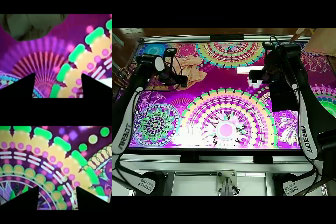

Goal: Fold the shirts.

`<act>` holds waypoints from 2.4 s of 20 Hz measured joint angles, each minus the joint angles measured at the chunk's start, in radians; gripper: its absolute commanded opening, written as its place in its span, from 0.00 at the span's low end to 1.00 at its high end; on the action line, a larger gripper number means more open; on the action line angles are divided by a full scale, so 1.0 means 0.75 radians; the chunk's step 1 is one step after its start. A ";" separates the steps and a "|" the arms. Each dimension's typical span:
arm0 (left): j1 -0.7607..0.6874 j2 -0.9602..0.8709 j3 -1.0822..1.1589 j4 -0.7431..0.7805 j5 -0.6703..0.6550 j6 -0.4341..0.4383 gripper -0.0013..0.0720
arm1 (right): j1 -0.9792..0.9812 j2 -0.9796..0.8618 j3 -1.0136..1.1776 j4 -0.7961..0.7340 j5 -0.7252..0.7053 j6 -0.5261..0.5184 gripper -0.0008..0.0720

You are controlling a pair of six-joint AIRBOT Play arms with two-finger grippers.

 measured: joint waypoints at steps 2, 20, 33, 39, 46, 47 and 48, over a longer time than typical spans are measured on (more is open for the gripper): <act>0.015 -0.134 0.135 0.020 0.038 0.007 0.95 | 0.000 0.000 0.000 -0.004 0.033 0.001 0.81; -0.013 -0.036 0.319 -0.001 0.371 -0.024 0.06 | 0.002 0.047 0.000 0.049 -0.061 -0.108 0.81; -0.564 0.786 -0.147 -0.005 0.157 -0.048 0.07 | 0.000 0.781 0.001 -0.329 -0.335 -0.130 0.81; -0.716 0.691 -0.567 -0.065 0.209 -0.232 1.00 | 0.000 0.854 -0.096 -0.092 -0.437 -0.143 0.92; -0.469 0.744 -0.601 -0.087 -0.094 -0.237 0.83 | -0.063 0.630 -0.325 0.124 -0.357 -0.280 0.92; -0.416 0.763 -0.630 -0.102 -0.157 -0.219 0.83 | -0.095 0.575 -0.350 0.171 -0.364 -0.293 0.92; -0.363 0.786 -0.679 -0.129 -0.204 -0.204 0.86 | -0.126 0.527 -0.374 0.218 -0.367 -0.304 0.92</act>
